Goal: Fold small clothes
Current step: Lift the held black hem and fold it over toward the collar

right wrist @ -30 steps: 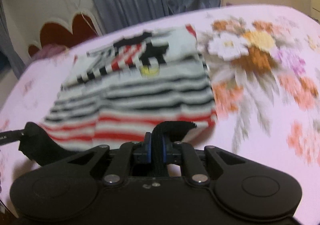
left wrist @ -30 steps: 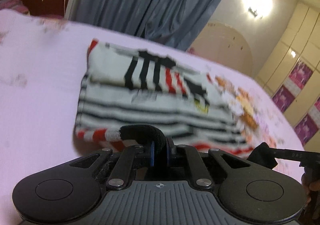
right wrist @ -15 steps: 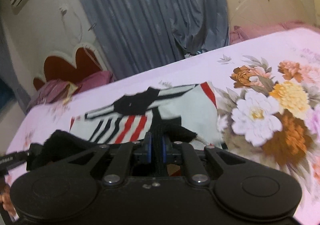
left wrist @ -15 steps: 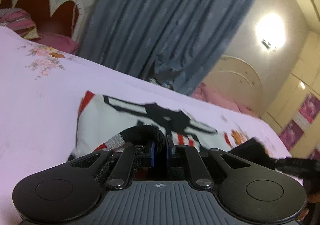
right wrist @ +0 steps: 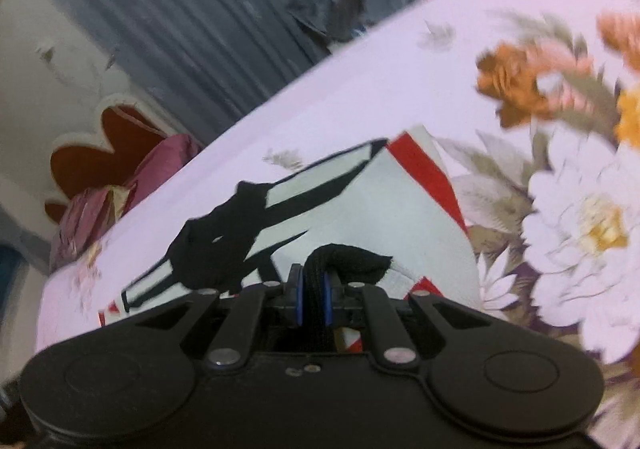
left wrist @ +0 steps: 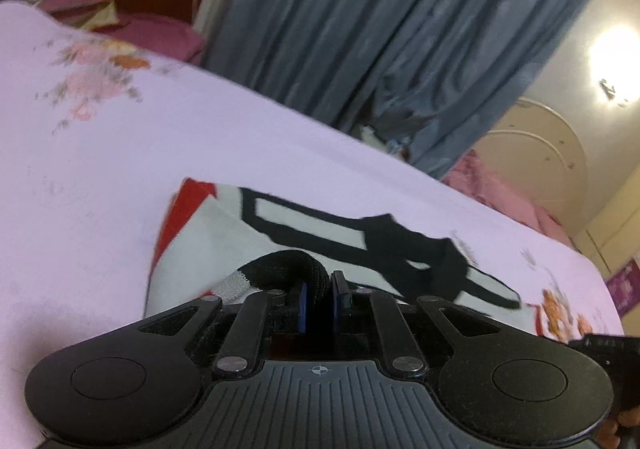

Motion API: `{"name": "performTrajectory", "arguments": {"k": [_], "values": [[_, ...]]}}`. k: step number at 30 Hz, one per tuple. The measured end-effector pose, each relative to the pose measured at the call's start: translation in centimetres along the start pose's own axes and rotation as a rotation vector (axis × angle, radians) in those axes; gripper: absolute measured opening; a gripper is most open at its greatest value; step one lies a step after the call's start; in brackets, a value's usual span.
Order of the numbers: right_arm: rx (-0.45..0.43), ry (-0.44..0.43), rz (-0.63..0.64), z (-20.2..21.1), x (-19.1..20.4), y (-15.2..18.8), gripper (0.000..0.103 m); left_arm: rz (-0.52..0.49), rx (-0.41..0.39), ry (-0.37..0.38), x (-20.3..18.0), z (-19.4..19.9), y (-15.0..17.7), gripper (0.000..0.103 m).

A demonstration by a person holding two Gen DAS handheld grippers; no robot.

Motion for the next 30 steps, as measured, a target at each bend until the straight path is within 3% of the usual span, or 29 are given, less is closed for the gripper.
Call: {"name": "performTrajectory", "arguments": {"k": [6, 8, 9, 10, 11, 12, 14, 16, 21, 25, 27, 29, 30], "values": [[-0.007, -0.002, -0.002, -1.9, -0.2, -1.9, 0.01, 0.019, 0.028, -0.018, 0.2, -2.6, -1.5, 0.01], [-0.003, -0.025, -0.024, -2.3, -0.3, -2.4, 0.019, 0.059, 0.072, -0.025, 0.6, -3.4, -1.6, 0.012], [-0.001, -0.049, -0.042, -2.3, -0.4, -2.6, 0.023, 0.082, 0.089, -0.02, 0.8, -3.5, -1.7, 0.018], [-0.014, -0.081, -0.055, -1.9, -0.4, -2.8, 0.034, 0.1, 0.093, -0.002, 0.9, -3.4, -1.8, 0.022], [-0.046, -0.092, -0.048, -1.2, -0.3, -3.1, 0.042, 0.111, 0.081, 0.017, 0.9, -3.0, -2.0, 0.033], [-0.093, -0.071, -0.024, -0.4, -0.2, -3.5, 0.046, 0.112, 0.055, 0.022, 0.9, -2.5, -2.4, 0.049], [-0.133, -0.02, 0.033, 0.4, 0.2, -4.1, 0.044, 0.088, -0.043, -0.013, 0.8, -0.9, -3.4, 0.071], [-0.134, 0.036, 0.112, 0.5, 0.8, -4.0, 0.043, 0.048, -0.089, -0.021, 0.5, -0.1, -4.0, 0.072], [-0.096, 0.136, 0.33, -1.3, 2.5, -2.4, 0.051, -0.093, -0.024, -0.065, -0.1, -1.6, -2.6, 0.072], [-0.06, 0.22, 0.389, -3.8, 3.0, -2.3, 0.042, -0.119, 0.034, -0.11, 0.4, -4.0, -1.5, 0.072], [-0.056, 0.258, 0.418, -4.4, 2.8, -2.4, 0.031, -0.153, 0.016, -0.143, 0.4, -4.4, -1.2, 0.068], [-0.037, 0.28, 0.441, -5.3, 2.6, -2.6, 0.01, -0.181, 0.004, -0.17, 0.3, -4.5, -0.9, 0.068], [-0.028, 0.282, 0.449, -5.5, 2.6, -2.6, 0.007, -0.192, -0.004, -0.178, 0.2, -4.6, -0.8, 0.068]]}}
Point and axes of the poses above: each gripper's, at about its wrist camera, not at the fingertips, and z roughly against the way its jaws point, x to its left, y to its underside, the point moved 7 cm from there along -z, roughly the way its jaws point, and after that the axes turned 13 degrees about x, right-handed, at the moved point
